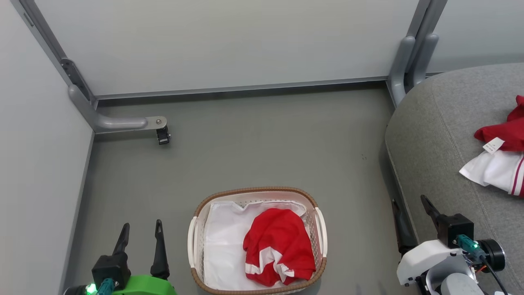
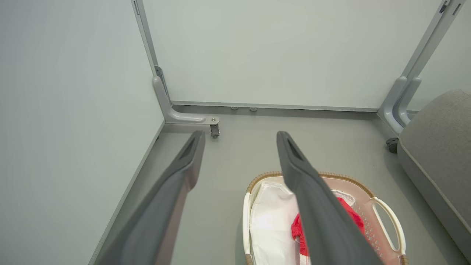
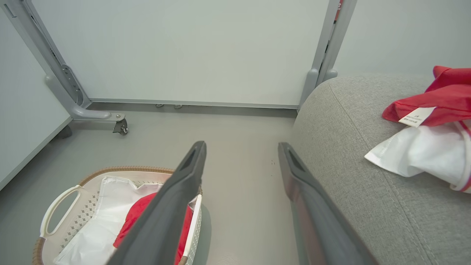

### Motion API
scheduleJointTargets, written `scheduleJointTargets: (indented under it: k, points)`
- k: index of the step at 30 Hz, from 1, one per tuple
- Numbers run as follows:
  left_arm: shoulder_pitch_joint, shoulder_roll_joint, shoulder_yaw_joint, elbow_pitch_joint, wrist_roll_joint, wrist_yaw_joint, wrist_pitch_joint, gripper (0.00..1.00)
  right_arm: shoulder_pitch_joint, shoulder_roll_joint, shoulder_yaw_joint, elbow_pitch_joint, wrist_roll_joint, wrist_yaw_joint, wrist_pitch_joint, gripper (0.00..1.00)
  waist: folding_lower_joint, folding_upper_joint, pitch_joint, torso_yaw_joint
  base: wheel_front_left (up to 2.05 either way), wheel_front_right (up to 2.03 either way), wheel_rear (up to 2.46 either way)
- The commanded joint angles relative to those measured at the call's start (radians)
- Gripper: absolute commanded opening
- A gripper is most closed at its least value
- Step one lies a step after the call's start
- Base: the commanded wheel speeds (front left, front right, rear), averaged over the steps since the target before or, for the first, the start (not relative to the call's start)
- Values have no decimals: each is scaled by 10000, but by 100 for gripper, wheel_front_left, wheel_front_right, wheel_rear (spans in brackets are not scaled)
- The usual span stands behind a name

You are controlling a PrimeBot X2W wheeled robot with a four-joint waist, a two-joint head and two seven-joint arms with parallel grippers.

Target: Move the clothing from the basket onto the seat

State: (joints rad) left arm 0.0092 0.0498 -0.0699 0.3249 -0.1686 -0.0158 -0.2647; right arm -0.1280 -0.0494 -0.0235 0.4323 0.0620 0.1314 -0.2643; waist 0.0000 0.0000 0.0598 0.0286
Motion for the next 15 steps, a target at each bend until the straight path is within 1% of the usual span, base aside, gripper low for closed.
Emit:
scheduleJointTargets:
  k: [1,8,15]
  points:
    - [59,18,-40,-49,-27,46,5,100,130,-37,21,23,52,-14,-2,100,0,0,-17,-44,0,0,0]
    - [-290,20,-278,136,-218,-73,5,100,-191,-34,71,-108,2,-14,-2,100,0,0,236,-127,0,0,0]
    - [-875,18,-770,620,-583,-265,5,100,-871,-43,537,-555,-64,-14,-2,100,0,0,1287,-569,0,0,0]
